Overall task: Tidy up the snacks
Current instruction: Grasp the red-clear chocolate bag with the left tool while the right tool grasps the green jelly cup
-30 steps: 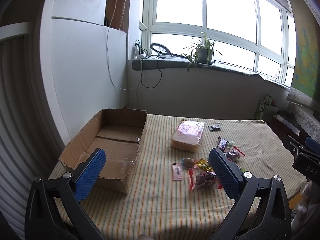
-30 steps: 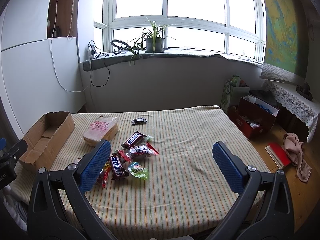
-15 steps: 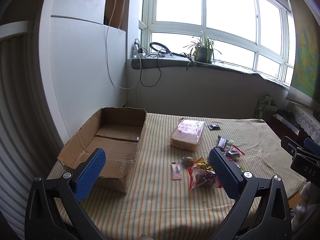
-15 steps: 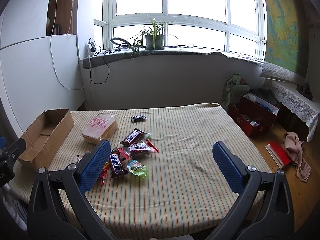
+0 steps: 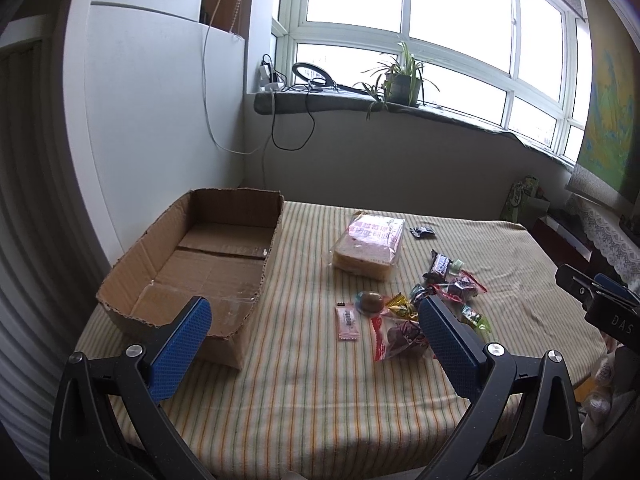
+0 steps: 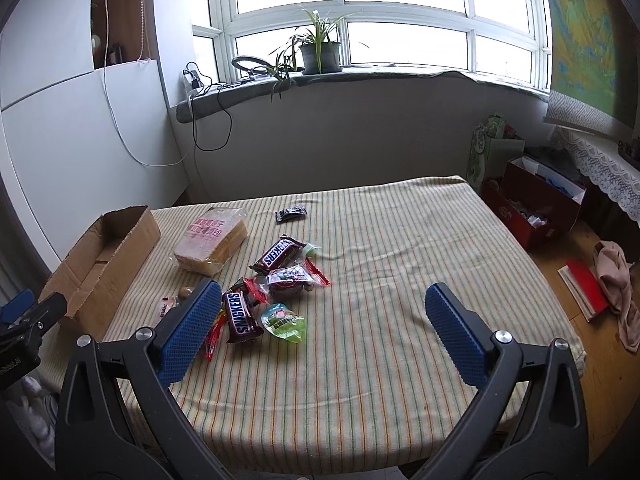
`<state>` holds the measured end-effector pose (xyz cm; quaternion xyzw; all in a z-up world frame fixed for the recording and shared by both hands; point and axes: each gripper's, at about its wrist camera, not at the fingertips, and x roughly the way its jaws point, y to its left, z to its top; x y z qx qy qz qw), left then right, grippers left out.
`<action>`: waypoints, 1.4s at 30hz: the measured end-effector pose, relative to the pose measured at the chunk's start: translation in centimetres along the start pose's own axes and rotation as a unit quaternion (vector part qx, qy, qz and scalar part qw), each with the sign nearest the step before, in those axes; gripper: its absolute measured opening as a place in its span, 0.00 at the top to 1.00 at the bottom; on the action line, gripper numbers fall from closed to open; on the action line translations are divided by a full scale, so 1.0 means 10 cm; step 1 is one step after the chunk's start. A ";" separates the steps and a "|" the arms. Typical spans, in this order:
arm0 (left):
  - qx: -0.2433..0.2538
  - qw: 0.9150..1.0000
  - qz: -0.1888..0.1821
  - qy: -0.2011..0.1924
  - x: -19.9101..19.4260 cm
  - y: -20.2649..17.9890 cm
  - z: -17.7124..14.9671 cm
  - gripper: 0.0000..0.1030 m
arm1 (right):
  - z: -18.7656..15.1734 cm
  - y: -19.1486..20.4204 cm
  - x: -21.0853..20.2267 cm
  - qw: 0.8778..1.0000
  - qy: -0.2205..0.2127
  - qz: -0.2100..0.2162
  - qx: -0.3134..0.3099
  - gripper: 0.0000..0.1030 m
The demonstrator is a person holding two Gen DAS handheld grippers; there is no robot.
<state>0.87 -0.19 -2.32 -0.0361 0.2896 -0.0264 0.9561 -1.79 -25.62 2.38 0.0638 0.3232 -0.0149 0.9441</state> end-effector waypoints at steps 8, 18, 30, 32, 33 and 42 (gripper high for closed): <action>0.001 0.999 -0.041 0.035 0.11 -0.07 -0.10 0.10 | -0.01 -0.15 0.18 0.998 0.034 0.049 0.022 0.00; 0.008 0.992 -0.093 0.084 0.26 -0.29 -0.23 0.29 | -0.03 -0.08 0.34 0.993 0.067 0.083 -0.040 0.15; 0.016 0.985 -0.122 0.123 0.58 -0.47 -0.31 0.42 | -0.19 -0.07 0.95 0.976 0.154 0.141 -0.059 0.32; 0.024 0.985 -0.118 0.122 0.64 -0.50 -0.30 0.42 | -0.19 -0.08 1.04 0.974 0.162 0.149 -0.056 0.32; 0.025 0.985 -0.119 0.126 0.68 -0.51 -0.29 0.42 | -0.20 -0.08 1.08 0.973 0.165 0.152 -0.054 0.32; 0.016 0.981 -0.122 0.148 0.98 -0.56 -0.28 0.42 | -0.24 -0.02 1.32 0.966 0.192 0.161 -0.058 0.32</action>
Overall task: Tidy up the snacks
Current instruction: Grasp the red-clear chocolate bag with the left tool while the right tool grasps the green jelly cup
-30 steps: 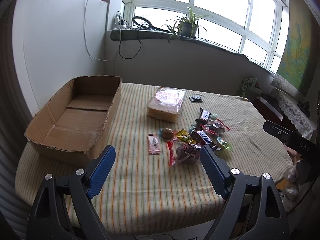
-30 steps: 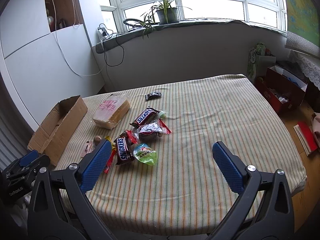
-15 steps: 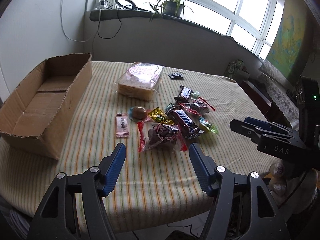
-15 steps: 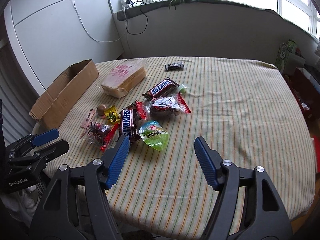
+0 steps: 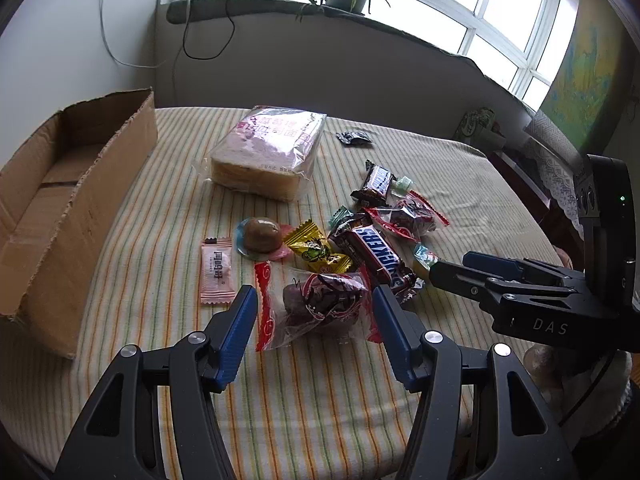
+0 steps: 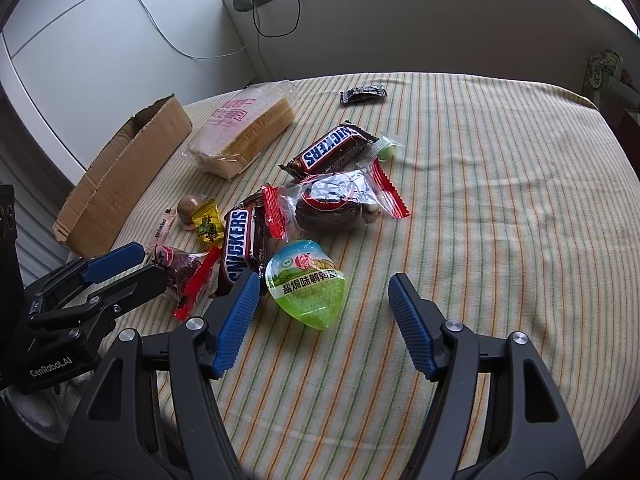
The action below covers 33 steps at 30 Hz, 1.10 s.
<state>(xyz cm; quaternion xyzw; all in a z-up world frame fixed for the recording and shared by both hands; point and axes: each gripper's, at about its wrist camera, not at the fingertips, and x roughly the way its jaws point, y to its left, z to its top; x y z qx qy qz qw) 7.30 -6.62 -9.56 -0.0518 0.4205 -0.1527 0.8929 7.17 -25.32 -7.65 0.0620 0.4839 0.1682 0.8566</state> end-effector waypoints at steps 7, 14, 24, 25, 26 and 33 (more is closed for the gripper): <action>0.021 1.000 0.008 0.004 0.13 -0.07 0.01 0.42 | 0.06 0.01 0.09 1.000 0.004 -0.002 -0.005 0.32; 0.026 1.000 0.017 0.005 0.16 -0.05 -0.03 0.40 | 0.07 0.05 0.13 1.000 0.006 -0.010 -0.019 0.32; 0.029 0.999 0.014 0.008 0.23 -0.04 -0.05 0.40 | 0.02 0.09 0.14 0.999 0.009 -0.019 -0.029 0.41; 0.025 1.000 0.007 0.011 0.24 -0.03 -0.06 0.42 | 0.02 0.09 0.14 0.999 0.009 -0.018 -0.029 0.42; 0.022 1.000 0.006 0.013 0.26 -0.03 -0.07 0.43 | 0.02 0.09 0.13 0.999 0.010 -0.017 -0.030 0.44; 0.014 1.000 0.007 0.008 0.25 -0.03 -0.07 0.50 | 0.01 0.09 0.13 0.999 0.009 -0.010 -0.036 0.57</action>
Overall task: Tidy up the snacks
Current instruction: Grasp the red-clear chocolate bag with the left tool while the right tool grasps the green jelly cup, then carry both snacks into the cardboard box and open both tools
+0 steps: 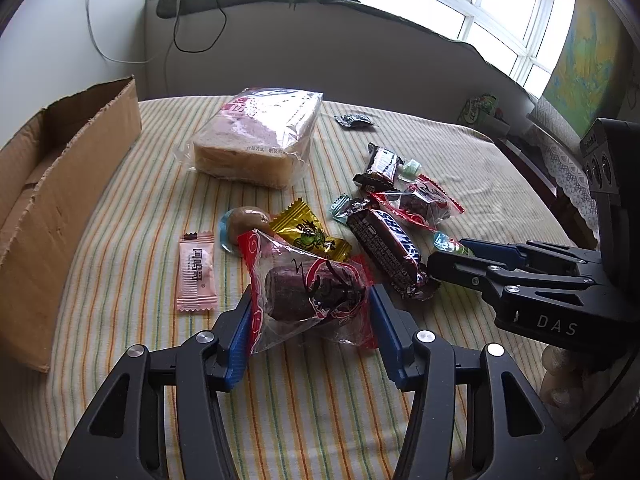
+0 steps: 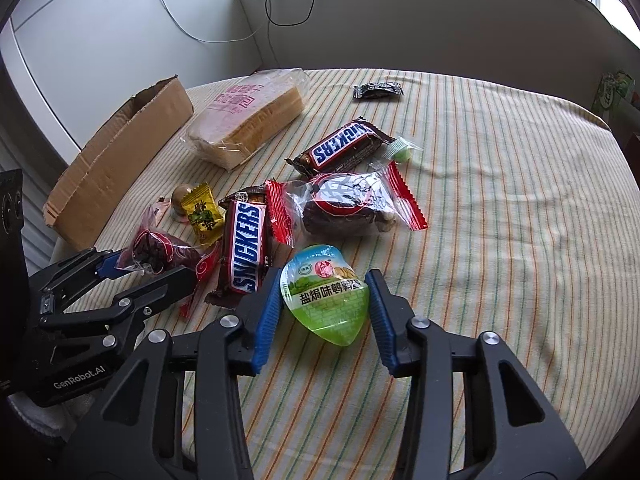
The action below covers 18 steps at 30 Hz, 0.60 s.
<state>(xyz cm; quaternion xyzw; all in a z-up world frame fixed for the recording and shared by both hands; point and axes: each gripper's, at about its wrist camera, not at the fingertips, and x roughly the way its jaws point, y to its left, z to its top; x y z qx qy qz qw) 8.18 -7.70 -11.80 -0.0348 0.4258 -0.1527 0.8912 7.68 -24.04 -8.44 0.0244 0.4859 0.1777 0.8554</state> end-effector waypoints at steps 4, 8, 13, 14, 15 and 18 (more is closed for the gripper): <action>-0.005 1.000 -0.001 -0.001 -0.01 0.01 0.00 0.51 | 0.01 -0.01 0.00 1.000 0.001 0.005 0.002 0.57; -0.004 1.000 0.001 -0.005 -0.05 0.01 -0.01 0.51 | 0.00 0.00 -0.03 1.000 -0.001 0.005 0.006 0.60; -0.002 1.000 0.000 -0.012 -0.11 0.01 -0.01 0.52 | -0.02 0.01 -0.06 1.000 -0.004 -0.001 0.009 0.62; -0.001 1.000 0.002 -0.014 -0.12 0.01 -0.01 0.52 | -0.02 0.00 -0.06 1.000 -0.005 -0.002 0.011 0.63; -0.002 1.000 0.002 -0.015 -0.13 0.00 -0.01 0.52 | -0.03 0.00 -0.07 1.000 -0.006 -0.003 0.013 0.63; -0.006 1.000 0.000 -0.018 -0.15 0.01 -0.01 0.52 | -0.03 0.00 -0.11 1.000 -0.011 -0.006 0.013 0.63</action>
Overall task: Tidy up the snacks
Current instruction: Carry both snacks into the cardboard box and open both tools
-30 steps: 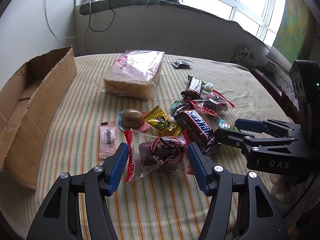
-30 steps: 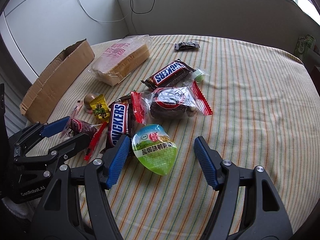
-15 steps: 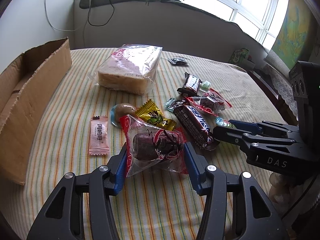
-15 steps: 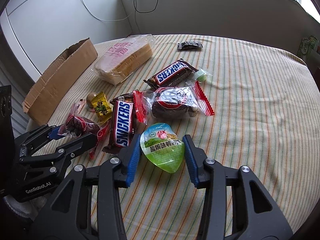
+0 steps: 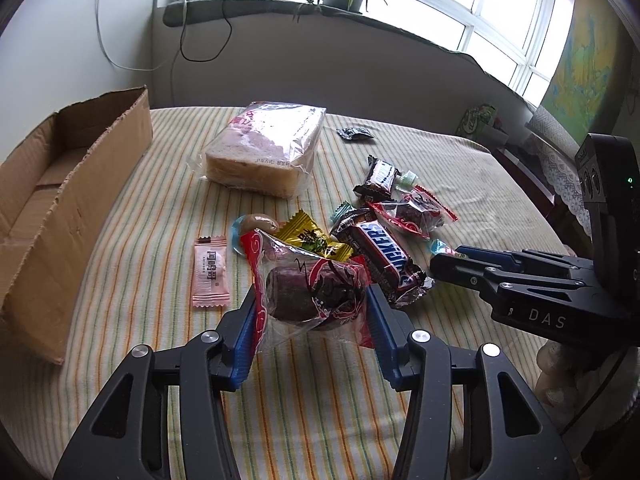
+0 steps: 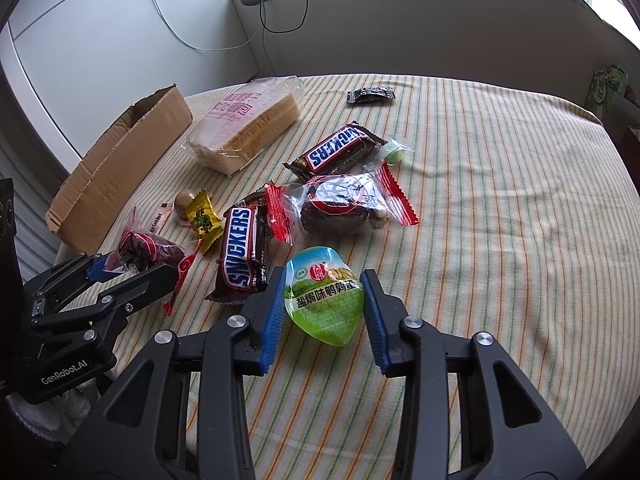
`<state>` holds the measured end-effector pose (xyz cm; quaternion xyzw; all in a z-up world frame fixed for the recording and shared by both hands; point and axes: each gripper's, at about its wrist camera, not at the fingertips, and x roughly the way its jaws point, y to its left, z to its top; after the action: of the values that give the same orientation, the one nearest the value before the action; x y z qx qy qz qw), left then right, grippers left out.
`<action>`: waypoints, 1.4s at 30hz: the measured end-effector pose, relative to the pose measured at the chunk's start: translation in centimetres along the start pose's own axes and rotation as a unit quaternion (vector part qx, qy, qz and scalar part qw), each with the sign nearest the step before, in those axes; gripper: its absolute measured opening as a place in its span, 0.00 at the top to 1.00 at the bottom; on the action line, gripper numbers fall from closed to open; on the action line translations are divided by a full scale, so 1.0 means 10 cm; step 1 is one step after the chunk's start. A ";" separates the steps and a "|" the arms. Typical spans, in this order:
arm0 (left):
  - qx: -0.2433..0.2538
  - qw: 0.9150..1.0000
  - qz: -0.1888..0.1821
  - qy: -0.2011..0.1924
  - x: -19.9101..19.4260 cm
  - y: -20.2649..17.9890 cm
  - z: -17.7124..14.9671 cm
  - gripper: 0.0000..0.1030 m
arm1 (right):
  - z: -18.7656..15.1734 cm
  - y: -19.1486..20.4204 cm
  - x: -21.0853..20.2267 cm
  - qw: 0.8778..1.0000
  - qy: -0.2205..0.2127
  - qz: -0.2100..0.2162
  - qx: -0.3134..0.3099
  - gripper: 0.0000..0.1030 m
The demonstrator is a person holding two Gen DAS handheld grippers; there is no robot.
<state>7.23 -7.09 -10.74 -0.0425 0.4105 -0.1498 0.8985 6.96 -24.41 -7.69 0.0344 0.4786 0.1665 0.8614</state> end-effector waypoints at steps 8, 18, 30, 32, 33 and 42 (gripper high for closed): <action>-0.001 1.000 0.001 -0.020 -0.15 0.00 0.06 0.52 | 0.04 0.07 -0.18 1.000 -0.021 -0.002 -0.003 0.63; -0.023 0.997 0.014 -0.066 -0.53 0.26 0.20 0.52 | 0.26 0.53 -0.34 0.998 -0.047 0.026 -0.037 0.63; -0.063 0.990 0.072 -0.108 -0.95 0.97 0.26 0.52 | 0.56 1.36 -0.21 0.992 -0.056 0.065 -0.093 0.63; -0.070 0.988 0.080 -0.110 -0.99 1.09 0.25 0.52 | 0.62 1.50 -0.16 0.990 -0.056 0.073 -0.103 0.63; -0.074 0.987 0.085 -0.112 -1.01 1.15 0.25 0.52 | 0.65 1.58 -0.14 0.990 -0.056 0.078 -0.108 0.63; -0.105 0.981 0.116 -0.112 -1.09 1.60 0.14 0.52 | 0.90 2.14 0.20 0.984 -0.047 0.105 -0.138 0.63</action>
<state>5.32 11.35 -5.09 -0.1053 0.3233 0.0053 0.9404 10.03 -2.66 0.24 -0.0265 0.4039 0.3190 0.8570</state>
